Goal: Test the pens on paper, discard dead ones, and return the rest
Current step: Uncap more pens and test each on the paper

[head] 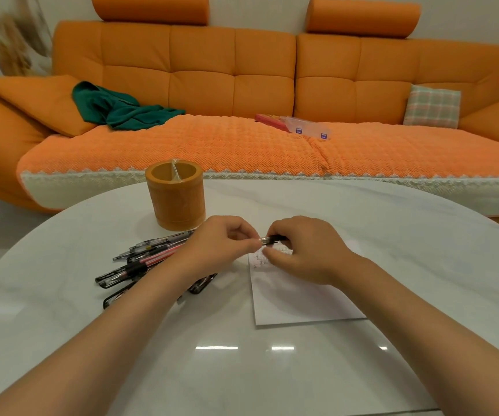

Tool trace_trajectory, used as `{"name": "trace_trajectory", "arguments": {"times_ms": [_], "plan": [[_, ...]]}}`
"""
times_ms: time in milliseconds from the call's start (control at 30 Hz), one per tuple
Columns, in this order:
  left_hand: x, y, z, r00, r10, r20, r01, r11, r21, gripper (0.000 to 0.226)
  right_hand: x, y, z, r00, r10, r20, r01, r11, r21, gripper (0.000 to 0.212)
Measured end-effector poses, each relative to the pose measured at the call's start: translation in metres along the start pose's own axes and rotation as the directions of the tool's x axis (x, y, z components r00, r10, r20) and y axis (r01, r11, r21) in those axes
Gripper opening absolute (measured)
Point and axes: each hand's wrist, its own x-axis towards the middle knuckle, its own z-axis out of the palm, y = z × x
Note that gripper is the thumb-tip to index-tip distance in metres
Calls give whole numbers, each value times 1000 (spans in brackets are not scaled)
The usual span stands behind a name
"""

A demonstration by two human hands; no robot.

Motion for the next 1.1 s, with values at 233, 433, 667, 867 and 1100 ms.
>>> {"name": "trace_trajectory", "arguments": {"times_ms": [233, 433, 667, 867, 1100], "plan": [[-5, 12, 5, 974, -141, 179, 172, 970, -174, 25, -1, -5, 3, 993, -49, -104, 27, 980, -200, 73], [-8, 20, 0, 966, -143, 213, 165, 982, -91, 15, -2, -8, 7, 991, -47, -124, 28, 989, -148, 63], [3, 7, -25, 984, -19, -177, 35, 996, 86, 9, 8, -4, 6, 999, 27, -20, -24, 987, 157, 16], [-5, -13, -21, 1000, 6, -10, 2, 780, 625, 23, 23, 24, 16, 989, 149, 21, -150, 987, 61, 29], [-4, -13, -18, 998, -13, 63, -38, 673, 739, 23, 49, 37, 15, 974, 223, 45, -218, 972, -88, 33]]}}
